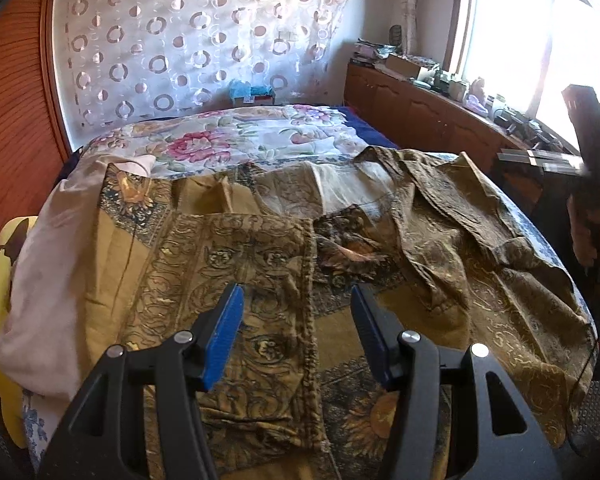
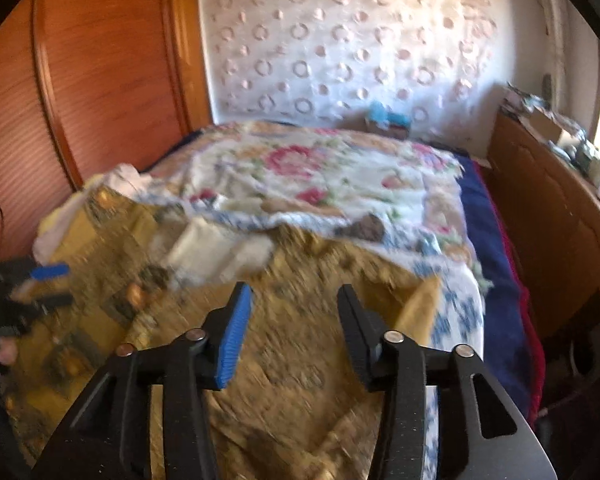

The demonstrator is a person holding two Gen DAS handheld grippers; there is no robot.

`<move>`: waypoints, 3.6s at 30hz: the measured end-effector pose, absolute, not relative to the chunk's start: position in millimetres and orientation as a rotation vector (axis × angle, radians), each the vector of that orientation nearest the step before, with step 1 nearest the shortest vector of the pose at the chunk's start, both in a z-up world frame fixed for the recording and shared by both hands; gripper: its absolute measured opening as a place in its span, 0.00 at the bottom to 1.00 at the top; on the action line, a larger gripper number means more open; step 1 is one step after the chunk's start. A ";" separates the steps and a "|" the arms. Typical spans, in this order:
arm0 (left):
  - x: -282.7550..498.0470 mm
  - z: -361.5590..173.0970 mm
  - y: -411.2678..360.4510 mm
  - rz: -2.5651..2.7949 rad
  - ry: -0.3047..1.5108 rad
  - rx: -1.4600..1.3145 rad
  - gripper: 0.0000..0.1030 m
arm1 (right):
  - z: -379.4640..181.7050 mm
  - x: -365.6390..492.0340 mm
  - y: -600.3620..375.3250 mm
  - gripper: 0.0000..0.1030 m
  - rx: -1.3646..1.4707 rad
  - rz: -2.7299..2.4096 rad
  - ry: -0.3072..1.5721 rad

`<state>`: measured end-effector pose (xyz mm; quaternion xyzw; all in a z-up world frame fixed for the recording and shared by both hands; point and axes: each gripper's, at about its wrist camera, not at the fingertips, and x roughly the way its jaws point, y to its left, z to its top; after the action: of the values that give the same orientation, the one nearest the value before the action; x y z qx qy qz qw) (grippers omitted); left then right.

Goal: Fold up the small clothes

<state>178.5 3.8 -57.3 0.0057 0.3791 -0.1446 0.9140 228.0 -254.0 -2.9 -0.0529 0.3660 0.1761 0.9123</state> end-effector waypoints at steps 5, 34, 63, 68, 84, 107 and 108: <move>188.7 -58.5 9.4 -0.261 0.793 0.010 0.54 | -36.0 227.0 -268.4 0.60 -0.113 0.317 0.819; 252.4 -38.5 94.2 -0.131 0.779 0.011 0.54 | -83.3 250.8 -265.8 0.73 -0.140 0.257 0.899; 281.4 -58.5 101.9 -0.123 0.829 0.095 0.02 | -84.2 251.2 -264.9 0.75 -0.138 0.259 0.898; 268.8 -31.2 104.9 -0.135 0.734 0.059 0.00 | -84.2 251.4 -265.9 0.75 -0.137 0.260 0.899; 278.4 -34.4 122.6 -0.107 0.742 0.022 0.00 | -74.0 254.3 -283.3 0.74 -0.035 0.265 0.880; 258.2 -17.3 101.8 -0.159 0.679 0.047 0.00 | -74.8 318.2 -329.2 0.09 0.008 0.220 0.923; 257.0 -16.1 101.3 -0.159 0.671 0.049 0.00 | -74.7 317.8 -327.5 0.06 0.007 0.232 0.925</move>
<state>257.0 101.3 -16.1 0.0242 0.3290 -0.0778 0.9408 317.8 -327.5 -74.7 0.0032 0.4452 0.1116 0.8884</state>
